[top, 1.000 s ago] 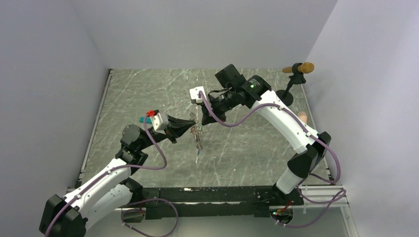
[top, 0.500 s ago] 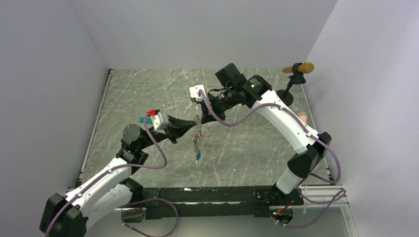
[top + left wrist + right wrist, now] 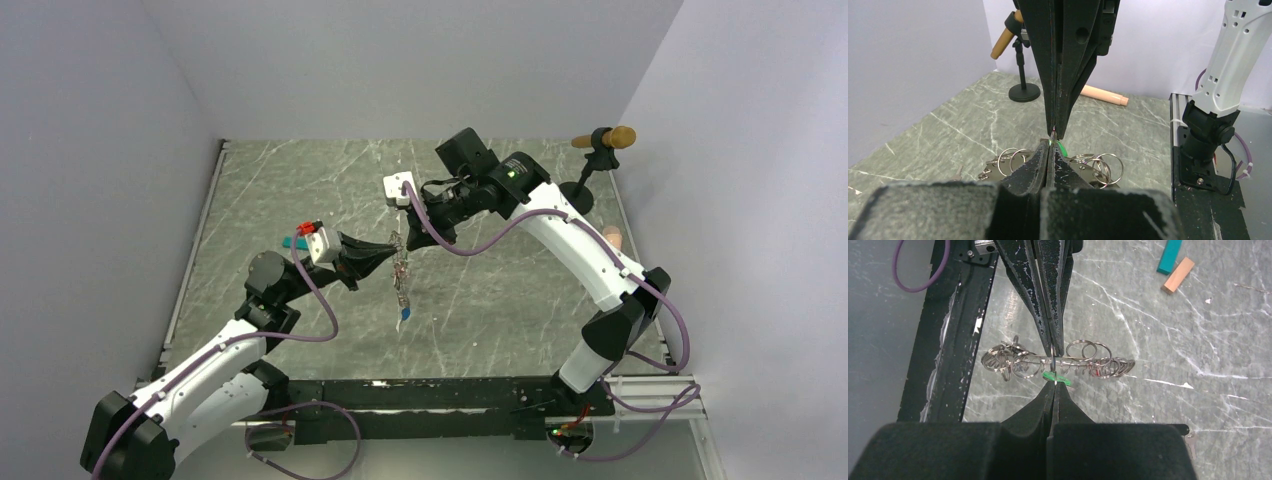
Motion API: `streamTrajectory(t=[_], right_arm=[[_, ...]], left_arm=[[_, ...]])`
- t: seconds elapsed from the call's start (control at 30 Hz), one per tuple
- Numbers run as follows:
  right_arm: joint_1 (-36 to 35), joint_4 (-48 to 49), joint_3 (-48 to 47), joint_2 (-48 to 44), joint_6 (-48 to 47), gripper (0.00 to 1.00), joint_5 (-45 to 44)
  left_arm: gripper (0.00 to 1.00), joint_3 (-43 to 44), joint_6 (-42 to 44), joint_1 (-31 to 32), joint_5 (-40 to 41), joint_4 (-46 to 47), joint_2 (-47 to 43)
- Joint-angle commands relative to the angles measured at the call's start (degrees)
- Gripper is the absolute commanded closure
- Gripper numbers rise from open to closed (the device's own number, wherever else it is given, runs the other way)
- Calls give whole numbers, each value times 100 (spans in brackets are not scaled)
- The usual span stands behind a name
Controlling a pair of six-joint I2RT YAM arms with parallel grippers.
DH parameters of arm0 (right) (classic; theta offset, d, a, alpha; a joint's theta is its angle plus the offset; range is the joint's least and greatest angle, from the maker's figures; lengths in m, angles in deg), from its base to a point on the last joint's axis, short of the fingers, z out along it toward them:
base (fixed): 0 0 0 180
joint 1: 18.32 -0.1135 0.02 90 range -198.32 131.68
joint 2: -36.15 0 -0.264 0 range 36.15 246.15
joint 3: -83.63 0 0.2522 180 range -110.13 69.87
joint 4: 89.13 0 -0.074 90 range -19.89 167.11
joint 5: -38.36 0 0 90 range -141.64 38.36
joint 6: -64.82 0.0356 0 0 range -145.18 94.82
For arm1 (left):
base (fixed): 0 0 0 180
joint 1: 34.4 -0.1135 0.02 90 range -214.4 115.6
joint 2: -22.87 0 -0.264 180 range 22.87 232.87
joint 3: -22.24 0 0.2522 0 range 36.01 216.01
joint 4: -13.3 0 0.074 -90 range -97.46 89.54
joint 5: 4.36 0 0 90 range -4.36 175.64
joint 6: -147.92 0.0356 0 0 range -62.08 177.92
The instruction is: Put the keys on the keyring
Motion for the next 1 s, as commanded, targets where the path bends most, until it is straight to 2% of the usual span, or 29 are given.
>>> streamTrajectory(t=[0.0,0.97], right_arm=[[-10,63,-232,-93,54,100,1],[8,-227,-175,-110,-289,100,218]], left_arm=[[100,90,-22,-28,-21,349,-42],[100,175,690,-70,-326,-114,-281]])
